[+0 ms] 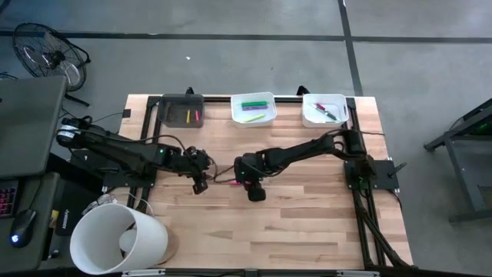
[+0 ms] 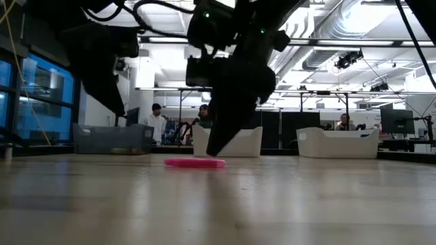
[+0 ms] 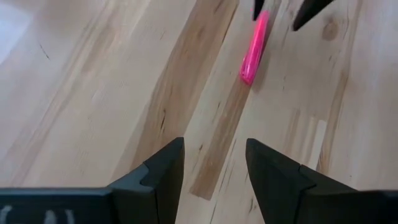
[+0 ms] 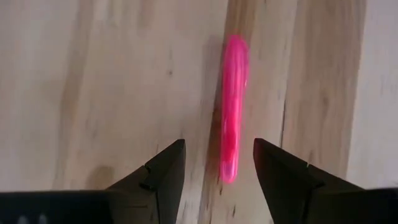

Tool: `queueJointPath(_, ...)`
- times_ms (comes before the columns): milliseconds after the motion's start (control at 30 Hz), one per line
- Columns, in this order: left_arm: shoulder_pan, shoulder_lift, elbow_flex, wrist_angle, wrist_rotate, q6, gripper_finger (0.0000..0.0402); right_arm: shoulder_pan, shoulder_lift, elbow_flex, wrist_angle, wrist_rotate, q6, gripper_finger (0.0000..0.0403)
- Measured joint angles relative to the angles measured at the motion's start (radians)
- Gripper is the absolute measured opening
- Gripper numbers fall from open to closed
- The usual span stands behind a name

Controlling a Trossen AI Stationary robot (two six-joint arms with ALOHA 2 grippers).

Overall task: Pick & Place Markers
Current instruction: Put the pink pen into the black bin

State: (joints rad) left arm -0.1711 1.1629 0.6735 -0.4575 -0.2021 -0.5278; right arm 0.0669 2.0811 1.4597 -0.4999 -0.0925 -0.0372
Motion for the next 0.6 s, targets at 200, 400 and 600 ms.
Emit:
queueJointPath(200,0.0,0.0,0.001,0.006,-0.005,0.0,0.0169,-0.001,0.003,-0.001,0.005,0.047,-0.011,0.0179)
queueJointPath(400,0.0,0.0,0.001,0.003,-0.004,0.002,0.0169,-0.008,0.01,-0.001,-0.001,0.013,-0.014,0.0179)
queueJointPath(600,0.0,0.0,0.001,0.002,-0.003,0.005,0.0169,-0.009,0.01,-0.002,0.006,0.042,-0.019,0.0179)
